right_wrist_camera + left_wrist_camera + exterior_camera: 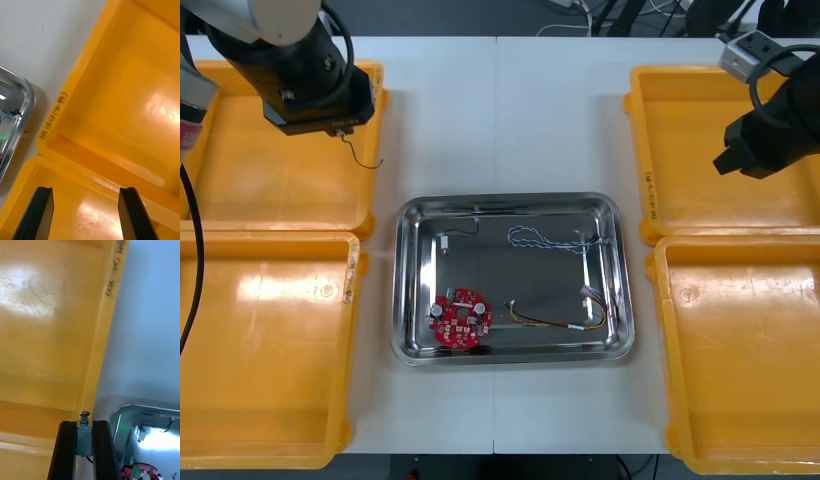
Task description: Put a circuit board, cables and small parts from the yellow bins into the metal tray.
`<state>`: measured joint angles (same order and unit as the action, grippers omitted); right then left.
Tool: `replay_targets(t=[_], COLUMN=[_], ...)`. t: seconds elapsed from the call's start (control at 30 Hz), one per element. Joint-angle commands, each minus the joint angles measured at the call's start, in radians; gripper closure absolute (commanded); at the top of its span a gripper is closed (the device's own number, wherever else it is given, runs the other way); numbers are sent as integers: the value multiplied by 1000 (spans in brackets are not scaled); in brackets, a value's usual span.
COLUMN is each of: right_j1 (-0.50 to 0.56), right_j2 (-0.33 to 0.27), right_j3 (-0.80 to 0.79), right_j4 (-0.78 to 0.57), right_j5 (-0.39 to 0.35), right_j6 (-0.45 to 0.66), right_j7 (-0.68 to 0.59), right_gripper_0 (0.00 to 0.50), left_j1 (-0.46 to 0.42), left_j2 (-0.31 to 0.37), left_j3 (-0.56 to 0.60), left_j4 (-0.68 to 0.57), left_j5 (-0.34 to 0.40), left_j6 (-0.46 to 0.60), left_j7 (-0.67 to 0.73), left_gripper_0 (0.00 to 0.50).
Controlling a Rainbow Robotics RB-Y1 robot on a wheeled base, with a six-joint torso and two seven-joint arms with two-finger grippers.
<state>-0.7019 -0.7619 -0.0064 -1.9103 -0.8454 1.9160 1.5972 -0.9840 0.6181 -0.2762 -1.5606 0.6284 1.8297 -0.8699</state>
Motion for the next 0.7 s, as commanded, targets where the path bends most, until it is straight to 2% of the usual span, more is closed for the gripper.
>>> replay_targets(t=[0.03, 0.13, 0.33, 0.7], right_j1=[59, 82, 162, 334], right_j2=[-105, -132, -145, -192], right_j3=[-38, -47, -98, -182], right_j4=[-42, -41, -46, -79], right_j5=[-20, -31, -50, -66], right_j6=[4, 4, 4, -9], right_j7=[-102, -171, -256, -276], right_gripper_0=[0, 0, 0, 0], left_j1=[34, 54, 73, 145], left_j2=[-34, -61, -120, -185], left_j3=[-80, -123, -224, -342], left_j4=[-102, -136, -148, -150], left_j5=[2, -6, -49, -127], left_j6=[-21, -43, -82, -188], left_j7=[203, 249, 296, 336], left_gripper_0=[500, 500, 500, 500])
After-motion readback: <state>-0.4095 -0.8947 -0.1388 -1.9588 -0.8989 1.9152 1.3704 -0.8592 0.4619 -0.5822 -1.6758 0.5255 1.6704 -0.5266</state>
